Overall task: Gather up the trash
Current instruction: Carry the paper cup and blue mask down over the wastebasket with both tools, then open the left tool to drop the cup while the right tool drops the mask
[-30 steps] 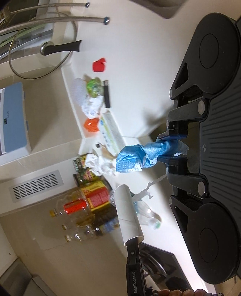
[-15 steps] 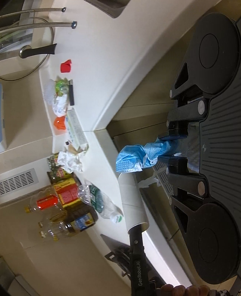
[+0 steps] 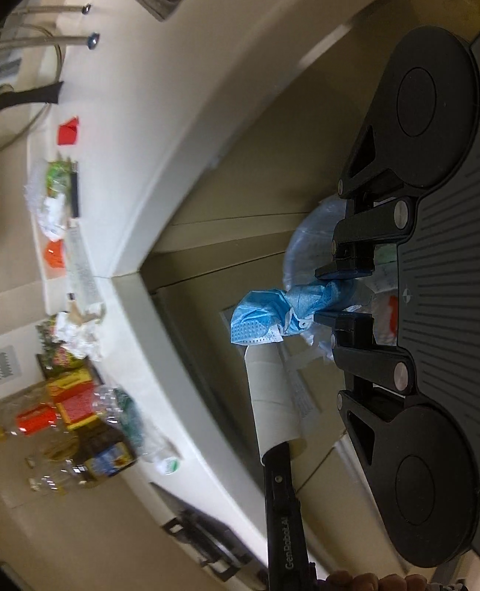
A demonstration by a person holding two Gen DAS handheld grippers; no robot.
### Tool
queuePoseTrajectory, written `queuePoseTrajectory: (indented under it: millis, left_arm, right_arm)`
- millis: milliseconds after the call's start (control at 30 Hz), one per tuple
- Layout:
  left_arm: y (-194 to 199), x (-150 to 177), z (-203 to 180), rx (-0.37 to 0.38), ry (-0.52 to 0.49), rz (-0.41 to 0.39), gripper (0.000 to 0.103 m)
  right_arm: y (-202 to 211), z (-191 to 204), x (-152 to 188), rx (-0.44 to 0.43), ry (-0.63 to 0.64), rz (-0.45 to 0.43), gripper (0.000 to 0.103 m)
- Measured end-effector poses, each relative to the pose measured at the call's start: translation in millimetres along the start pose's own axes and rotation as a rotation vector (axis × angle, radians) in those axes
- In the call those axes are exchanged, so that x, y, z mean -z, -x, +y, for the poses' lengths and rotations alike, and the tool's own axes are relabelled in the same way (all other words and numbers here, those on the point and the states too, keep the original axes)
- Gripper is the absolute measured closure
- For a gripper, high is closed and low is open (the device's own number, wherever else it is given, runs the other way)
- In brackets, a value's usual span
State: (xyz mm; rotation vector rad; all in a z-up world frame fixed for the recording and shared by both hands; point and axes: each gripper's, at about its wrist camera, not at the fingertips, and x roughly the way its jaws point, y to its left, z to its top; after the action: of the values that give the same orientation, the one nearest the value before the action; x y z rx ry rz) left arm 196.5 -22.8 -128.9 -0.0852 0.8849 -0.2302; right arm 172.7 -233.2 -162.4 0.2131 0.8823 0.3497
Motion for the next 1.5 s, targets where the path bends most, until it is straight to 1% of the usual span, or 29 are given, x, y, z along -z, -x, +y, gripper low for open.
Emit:
queuePoseTrajectory:
  millis: [433, 667, 967, 1267, 1367, 1433, 1500]
  left_arm:
    - [-81, 39, 5, -0.084, 0.061, 0.140, 0.101]
    - [-119, 55, 9, -0.120, 0.062, 0.198, 0.101]
    - [-154, 67, 14, -0.144, 0.065, 0.246, 0.101]
    - [-182, 73, 19, -0.186, 0.053, 0.267, 0.100]
    - [-187, 74, 21, -0.195, 0.062, 0.276, 0.096]
    - [-187, 74, 21, -0.194, 0.069, 0.282, 0.088]
    - [-184, 74, 20, -0.187, 0.064, 0.275, 0.087]
  right_arm:
    - [-63, -24, 22, 0.002, 0.021, 0.125, 0.086]
    - [-89, -38, 31, 0.012, -0.005, 0.175, 0.086]
    - [-123, -51, 34, 0.028, -0.025, 0.203, 0.086]
    - [-132, -59, 37, 0.038, -0.055, 0.219, 0.086]
    - [-134, -59, 36, 0.043, -0.063, 0.220, 0.086]
    - [-136, -59, 36, 0.043, -0.067, 0.223, 0.086]
    - [-137, -60, 36, 0.045, -0.069, 0.225, 0.086]
